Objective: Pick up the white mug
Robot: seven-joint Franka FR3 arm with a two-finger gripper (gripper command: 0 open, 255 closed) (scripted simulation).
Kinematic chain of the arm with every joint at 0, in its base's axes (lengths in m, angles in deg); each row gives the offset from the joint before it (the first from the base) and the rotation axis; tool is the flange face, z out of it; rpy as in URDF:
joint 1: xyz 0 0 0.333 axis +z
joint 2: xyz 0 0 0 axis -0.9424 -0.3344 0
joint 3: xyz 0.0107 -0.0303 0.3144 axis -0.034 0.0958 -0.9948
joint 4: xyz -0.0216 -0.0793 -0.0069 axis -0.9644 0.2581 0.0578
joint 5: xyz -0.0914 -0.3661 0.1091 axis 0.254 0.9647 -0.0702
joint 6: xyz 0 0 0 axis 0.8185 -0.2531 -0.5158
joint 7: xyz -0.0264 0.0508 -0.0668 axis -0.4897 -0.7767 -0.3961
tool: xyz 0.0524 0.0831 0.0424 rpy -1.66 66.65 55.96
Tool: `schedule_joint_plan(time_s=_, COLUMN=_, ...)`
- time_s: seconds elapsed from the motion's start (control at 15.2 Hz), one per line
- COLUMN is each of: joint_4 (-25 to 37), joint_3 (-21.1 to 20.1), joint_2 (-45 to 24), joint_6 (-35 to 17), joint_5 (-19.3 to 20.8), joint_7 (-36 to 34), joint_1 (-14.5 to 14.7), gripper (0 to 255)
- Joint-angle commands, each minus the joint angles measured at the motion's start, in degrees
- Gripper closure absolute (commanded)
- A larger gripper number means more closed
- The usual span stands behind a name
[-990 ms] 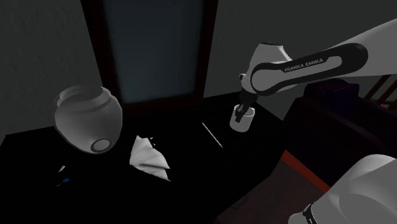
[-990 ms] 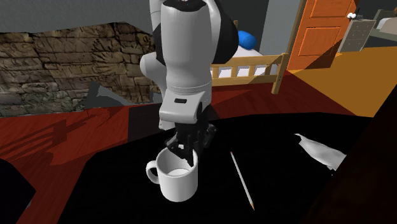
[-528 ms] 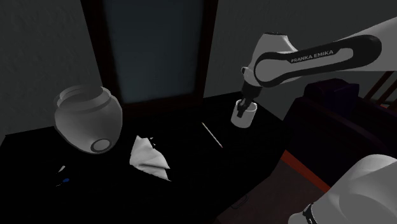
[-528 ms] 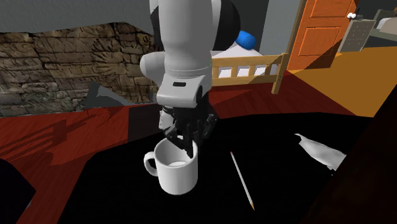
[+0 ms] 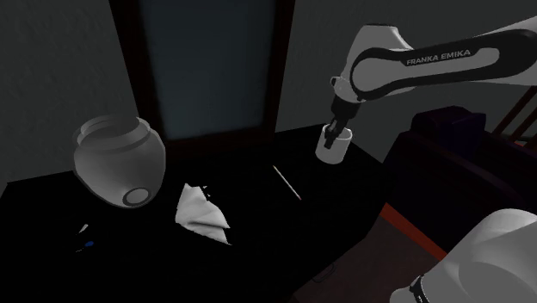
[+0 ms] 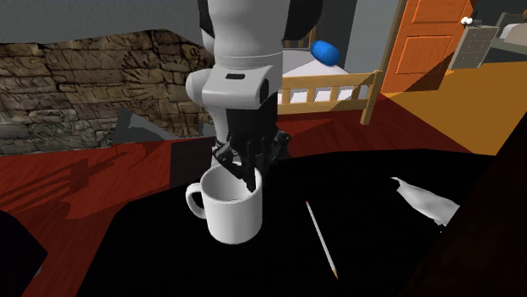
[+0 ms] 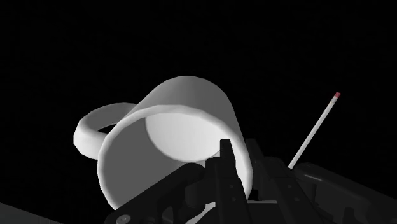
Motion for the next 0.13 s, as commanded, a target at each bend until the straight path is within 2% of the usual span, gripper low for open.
schedule_joint_plan(time_s=0.0, joint_4=0.99, joint_3=-0.05, joint_2=-0.02, joint_6=0.97, joint_5=-0.02, joint_7=-0.06, joint_1=0.03, gripper=255)
schedule_joint_plan(time_s=0.07, joint_4=0.99, joint_3=-0.05, joint_2=-0.03, joint_6=0.97, joint_5=-0.02, joint_7=-0.06, joint_1=0.03, gripper=255)
